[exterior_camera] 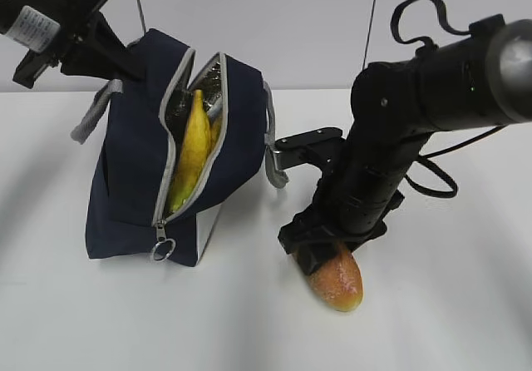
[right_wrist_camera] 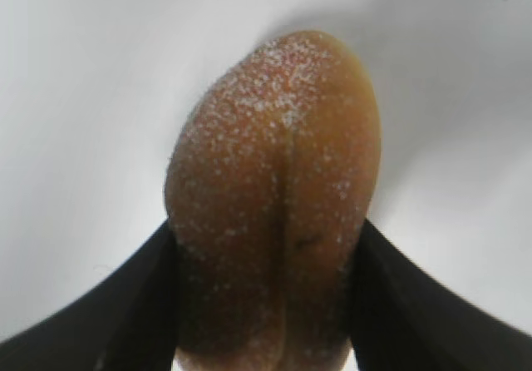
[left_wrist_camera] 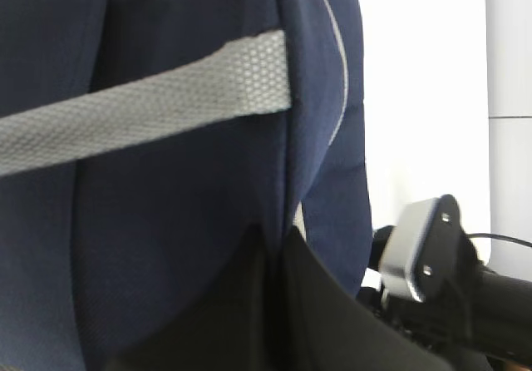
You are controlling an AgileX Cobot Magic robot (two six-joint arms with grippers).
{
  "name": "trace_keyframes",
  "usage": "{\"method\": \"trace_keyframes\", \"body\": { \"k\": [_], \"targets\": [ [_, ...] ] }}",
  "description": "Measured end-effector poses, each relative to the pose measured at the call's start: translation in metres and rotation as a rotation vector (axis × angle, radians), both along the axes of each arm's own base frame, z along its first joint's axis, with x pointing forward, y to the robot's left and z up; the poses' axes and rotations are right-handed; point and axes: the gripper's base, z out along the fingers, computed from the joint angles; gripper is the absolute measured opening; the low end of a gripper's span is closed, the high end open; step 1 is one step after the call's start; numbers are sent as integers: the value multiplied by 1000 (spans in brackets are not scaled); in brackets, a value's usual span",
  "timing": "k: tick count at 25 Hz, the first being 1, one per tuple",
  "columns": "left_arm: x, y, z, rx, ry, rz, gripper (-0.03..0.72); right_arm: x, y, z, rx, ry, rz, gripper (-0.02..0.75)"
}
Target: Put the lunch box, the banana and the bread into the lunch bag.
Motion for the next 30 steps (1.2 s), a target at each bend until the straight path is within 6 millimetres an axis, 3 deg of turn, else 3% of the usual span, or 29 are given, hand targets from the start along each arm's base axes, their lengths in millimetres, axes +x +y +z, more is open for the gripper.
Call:
{"method": "trace_keyframes", "body": {
  "k": [5,10,14,18,22,30],
  "targets": [
    [0,0,0,0,0,0,-3,-4,-4,46,-17,-21,37,393],
    [0,0,0,0,0,0,-3,-3,-3,112,35,-117,49,393],
    [0,0,0,0,-1,1,-3,2,5,162,151,-220,37,393],
    [0,0,0,0,-2,1,-3,9,18,191,299,-271,19,393],
    [0,0,0,-5,-2,3,-3,28,35,178,391,-266,-7,393],
    [0,0,0,-7,0,2,-3,73,67,107,455,-235,-9,404]
  ]
}}
